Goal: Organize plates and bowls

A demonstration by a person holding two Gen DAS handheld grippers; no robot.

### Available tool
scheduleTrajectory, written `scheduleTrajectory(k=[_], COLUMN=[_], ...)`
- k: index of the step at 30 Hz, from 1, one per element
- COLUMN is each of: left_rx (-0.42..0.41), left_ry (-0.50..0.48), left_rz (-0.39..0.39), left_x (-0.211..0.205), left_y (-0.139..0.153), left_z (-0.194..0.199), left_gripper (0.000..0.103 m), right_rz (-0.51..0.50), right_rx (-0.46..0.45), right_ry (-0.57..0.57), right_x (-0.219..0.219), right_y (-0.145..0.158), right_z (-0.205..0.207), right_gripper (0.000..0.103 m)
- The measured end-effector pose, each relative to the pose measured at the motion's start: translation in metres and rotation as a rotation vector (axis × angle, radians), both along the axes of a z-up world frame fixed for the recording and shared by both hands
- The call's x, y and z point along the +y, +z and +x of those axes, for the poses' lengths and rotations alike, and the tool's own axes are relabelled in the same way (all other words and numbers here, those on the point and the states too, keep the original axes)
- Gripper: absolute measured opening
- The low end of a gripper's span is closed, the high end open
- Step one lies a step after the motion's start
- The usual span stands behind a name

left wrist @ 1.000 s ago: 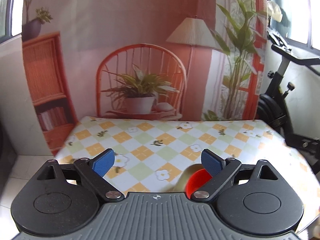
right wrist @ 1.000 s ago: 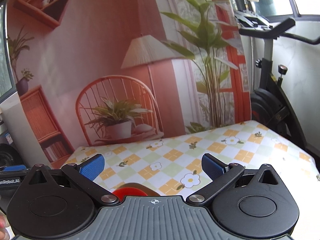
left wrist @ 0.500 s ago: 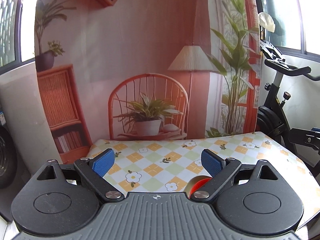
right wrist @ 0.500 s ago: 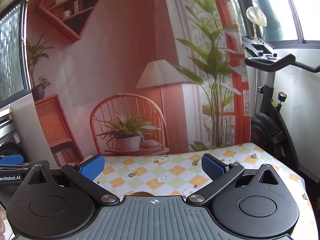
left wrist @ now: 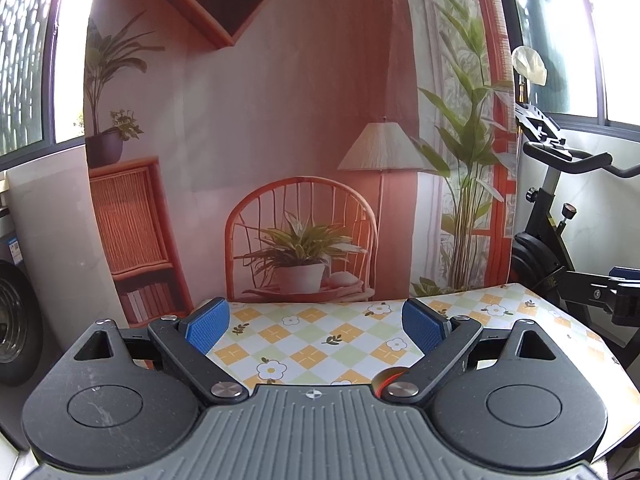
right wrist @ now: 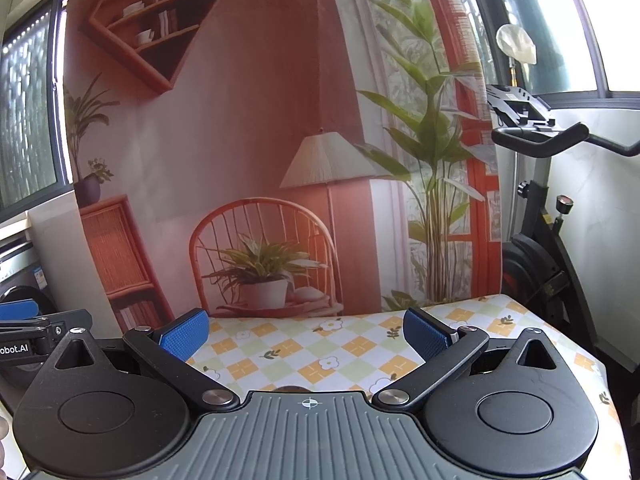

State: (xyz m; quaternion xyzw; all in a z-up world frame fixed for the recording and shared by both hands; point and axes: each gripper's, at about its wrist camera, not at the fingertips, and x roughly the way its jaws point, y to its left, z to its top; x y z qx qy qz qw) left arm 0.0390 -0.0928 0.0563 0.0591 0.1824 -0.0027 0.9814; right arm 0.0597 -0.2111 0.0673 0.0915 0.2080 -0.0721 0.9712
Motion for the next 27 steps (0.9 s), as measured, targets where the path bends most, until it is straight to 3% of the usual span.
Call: scheduleTrajectory(k=[27], left_rx=[0.030], left_ry=[-0.019], left_rz=[-0.041], left_x=[0.0056], left_y=[-0.0044], left_z=[0.0052], left_gripper=[0.095], right_rz=[0.027], right_rx=[0.035], right_ry=[-0.012], right_x=[-0.0058], right_y=[-0.0093], right_z=[0.0030], right_gripper=[0.103])
